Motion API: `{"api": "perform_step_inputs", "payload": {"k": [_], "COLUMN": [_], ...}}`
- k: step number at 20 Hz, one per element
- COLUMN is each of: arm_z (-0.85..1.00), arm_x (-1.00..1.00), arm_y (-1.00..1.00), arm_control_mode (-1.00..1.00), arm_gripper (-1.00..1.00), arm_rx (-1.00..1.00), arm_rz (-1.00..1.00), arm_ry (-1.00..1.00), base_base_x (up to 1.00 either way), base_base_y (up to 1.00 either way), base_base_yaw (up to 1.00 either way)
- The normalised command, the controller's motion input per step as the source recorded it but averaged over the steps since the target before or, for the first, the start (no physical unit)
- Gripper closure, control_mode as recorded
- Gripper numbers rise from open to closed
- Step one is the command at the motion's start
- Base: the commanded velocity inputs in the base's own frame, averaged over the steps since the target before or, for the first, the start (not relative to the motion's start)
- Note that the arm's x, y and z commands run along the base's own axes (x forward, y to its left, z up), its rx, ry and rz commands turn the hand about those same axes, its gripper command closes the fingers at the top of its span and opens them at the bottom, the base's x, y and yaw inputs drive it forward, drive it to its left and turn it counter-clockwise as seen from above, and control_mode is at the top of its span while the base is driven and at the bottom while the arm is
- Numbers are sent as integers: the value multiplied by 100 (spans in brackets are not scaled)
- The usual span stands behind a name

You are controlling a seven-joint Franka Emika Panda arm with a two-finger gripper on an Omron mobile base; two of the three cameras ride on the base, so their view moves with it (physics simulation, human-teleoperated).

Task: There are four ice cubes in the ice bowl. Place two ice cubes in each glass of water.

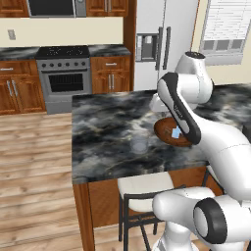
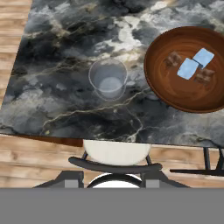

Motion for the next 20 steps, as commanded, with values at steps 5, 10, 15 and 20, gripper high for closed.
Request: {"api": "perform_step_inputs", "payload": {"k": [5,10,15,20], "arm_z": [-10,-37,-36,-34], "arm_x": [0,0,2,29], "arm_y": [-22,-46,-61,-40], "arm_control_mode": [-100,-100,-100,-100], "arm_gripper": [-100,-100,-100,-100], "arm_rx": [0,0,0,0], "arm_rz": [0,11,21,28], "arm_ry": [-4,-5,-2,-2], "base_base_x": [0,0,0,0], "base_base_y": [0,0,0,0], "base_base_yaw": [0,0,0,0]}}
